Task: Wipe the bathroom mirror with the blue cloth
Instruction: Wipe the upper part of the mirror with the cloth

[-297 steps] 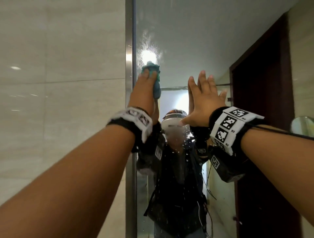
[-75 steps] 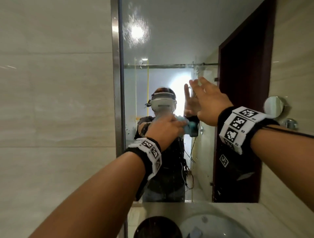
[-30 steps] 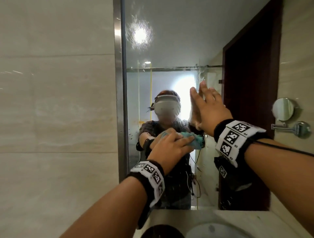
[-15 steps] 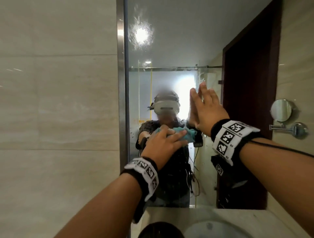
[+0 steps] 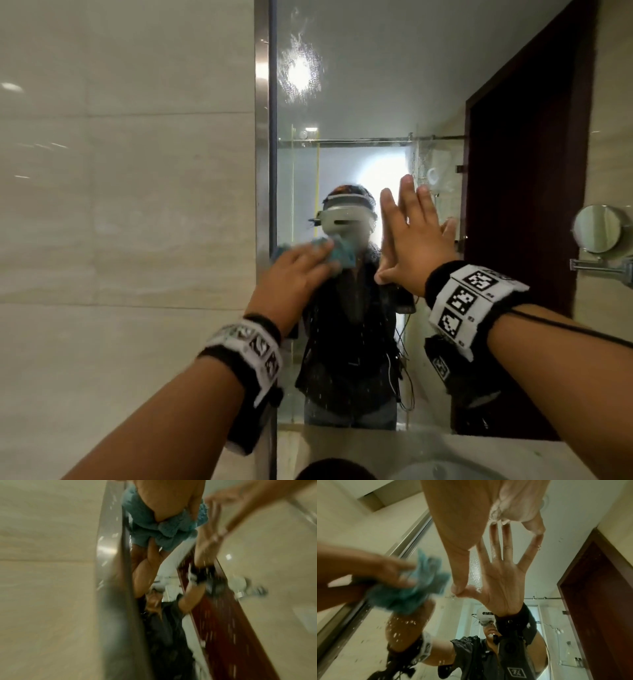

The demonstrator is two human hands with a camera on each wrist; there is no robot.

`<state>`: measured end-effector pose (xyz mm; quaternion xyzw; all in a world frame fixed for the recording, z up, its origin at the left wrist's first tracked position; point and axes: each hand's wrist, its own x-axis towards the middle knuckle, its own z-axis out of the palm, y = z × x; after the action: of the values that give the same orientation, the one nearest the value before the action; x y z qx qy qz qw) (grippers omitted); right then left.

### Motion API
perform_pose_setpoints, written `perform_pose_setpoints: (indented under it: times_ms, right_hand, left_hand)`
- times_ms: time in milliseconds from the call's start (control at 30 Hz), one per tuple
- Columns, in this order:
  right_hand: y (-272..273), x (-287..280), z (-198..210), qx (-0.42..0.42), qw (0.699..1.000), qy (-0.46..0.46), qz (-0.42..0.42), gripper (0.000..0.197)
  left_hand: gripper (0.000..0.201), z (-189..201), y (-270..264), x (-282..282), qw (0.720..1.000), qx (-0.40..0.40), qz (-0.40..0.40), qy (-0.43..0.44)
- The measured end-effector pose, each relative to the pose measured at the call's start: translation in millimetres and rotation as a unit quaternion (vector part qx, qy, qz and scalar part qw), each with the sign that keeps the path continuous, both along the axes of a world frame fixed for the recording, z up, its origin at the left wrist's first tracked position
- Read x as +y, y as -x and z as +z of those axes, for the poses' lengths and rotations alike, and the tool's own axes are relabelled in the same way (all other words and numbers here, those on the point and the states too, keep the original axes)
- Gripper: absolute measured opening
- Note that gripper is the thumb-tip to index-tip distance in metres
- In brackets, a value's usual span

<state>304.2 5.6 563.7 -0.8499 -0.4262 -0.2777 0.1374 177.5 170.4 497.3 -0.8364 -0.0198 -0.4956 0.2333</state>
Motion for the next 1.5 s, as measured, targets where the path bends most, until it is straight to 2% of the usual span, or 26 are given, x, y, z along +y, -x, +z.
perform_pose_setpoints:
  times_ms: [67, 133, 167, 267, 333, 400, 467, 533, 600, 667, 700, 800, 867, 933, 967, 1100, 1167, 1233, 1267, 1333, 1367, 1433, 1500]
  right_hand:
    - [2.8, -0.3, 0.5, -0.001, 1.000, 0.006, 0.000, 0.133]
    - [4.4, -1.6, 1.0, -0.002, 1.000, 0.004, 0.001, 0.133]
    - [5.0, -2.0, 1.1, 0.000, 1.000, 0.002, 0.004, 0.133]
    - [5.0, -2.4, -1.2, 0.003, 1.000, -0.002, 0.009, 0.134]
    - [4.5, -2.1, -1.0, 0.002, 1.000, 0.001, 0.006, 0.133]
    - [4.6, -1.9, -1.3, 0.005, 1.000, 0.001, 0.008, 0.133]
    - [3.6, -1.9, -1.5, 0.003, 1.000, -0.001, 0.008, 0.133]
    - [4.0, -2.1, -1.3, 0.000, 1.000, -0.001, 0.006, 0.133]
    - [4.8, -2.5, -1.0, -0.002, 1.000, 0.000, 0.004, 0.133]
    - [4.9, -2.7, -0.6, 0.000, 1.000, 0.001, 0.003, 0.133]
    - [5.1, -2.8, -0.6, 0.002, 1.000, 0.000, 0.004, 0.133]
    - [4.9, -2.5, -1.6, 0.003, 1.000, -0.005, 0.009, 0.134]
    - [3.7, -2.3, -1.8, 0.002, 1.000, -0.004, 0.010, 0.134]
    - [2.2, -2.0, -1.5, 0.003, 1.000, 0.000, 0.009, 0.133]
    - [1.4, -1.6, -1.8, 0.001, 1.000, 0.001, 0.008, 0.133]
    - [-0.3, -0.4, -1.8, -0.013, 1.000, -0.005, 0.006, 0.133]
    - [0.0, -0.1, -1.9, -0.012, 1.000, -0.004, 0.006, 0.134]
    - [1.4, -1.1, -1.3, -0.013, 1.000, -0.004, 0.003, 0.133]
    - [2.4, -1.6, -1.2, -0.014, 1.000, -0.002, 0.001, 0.133]
    - [2.9, -2.4, -1.3, -0.013, 1.000, 0.000, -0.003, 0.133]
    - [2.8, -2.6, -1.4, -0.011, 1.000, 0.001, -0.003, 0.133]
    - [1.9, -2.7, -1.6, -0.011, 1.000, 0.001, 0.000, 0.133]
    - [0.8, -2.5, -1.8, -0.008, 1.000, 0.000, 0.002, 0.133]
  left_hand:
    - [0.066, -19.2, 5.9, 2.2, 0.996, 0.081, 0.003, -0.043]
    - [0.059, -0.1, 14.9, 0.3, 0.991, 0.119, 0.027, -0.061]
    - [0.054, 17.5, 17.9, -2.7, 0.992, 0.111, 0.040, -0.040]
    - [0.042, 74.6, 19.8, -8.1, 0.995, -0.012, 0.044, 0.091]
    - [0.037, 83.4, 13.3, -14.2, 0.991, -0.065, 0.032, 0.110]
    - [0.034, 62.0, 5.9, -16.1, 0.990, -0.097, -0.003, 0.098]
    - [0.041, 20.7, 2.9, -13.5, 0.990, -0.092, -0.009, 0.105]
    - [0.059, -16.2, 4.1, -11.8, 0.997, -0.017, 0.022, 0.066]
    - [0.066, -28.8, 9.1, -7.3, 0.997, 0.066, 0.026, 0.022]
    - [0.064, -11.0, 19.0, -5.1, 0.993, 0.115, 0.035, -0.019]
    - [0.061, 6.1, 23.6, -5.6, 0.993, 0.109, 0.040, -0.028]
    - [0.044, 69.7, 28.4, -10.8, 0.998, -0.007, 0.033, 0.050]
    - [0.040, 86.5, 15.3, -12.2, 0.989, -0.079, 0.038, 0.115]
    - [0.046, 68.7, 1.3, -13.2, 0.986, -0.087, 0.038, 0.135]
    - [0.048, 48.0, -1.8, -14.3, 0.989, -0.060, 0.031, 0.135]
    - [0.070, -43.0, 2.7, -7.0, 0.998, 0.043, 0.014, 0.048]
    - [0.072, -52.7, 8.0, -3.1, 0.997, 0.075, 0.004, 0.031]
    - [0.065, -34.6, 12.9, -6.9, 0.995, 0.097, -0.002, -0.008]
    - [0.057, -18.0, 15.2, -10.8, 0.997, 0.082, -0.005, -0.007]
    - [0.036, 28.1, 18.6, -15.8, 0.998, -0.026, -0.024, 0.051]
    - [0.034, 49.2, 15.2, -12.1, 0.995, -0.069, -0.008, 0.074]
    - [0.039, 74.7, 10.0, -9.5, 0.990, -0.101, 0.031, 0.094]
    - [0.047, 70.4, 3.2, -7.6, 0.991, -0.092, 0.022, 0.099]
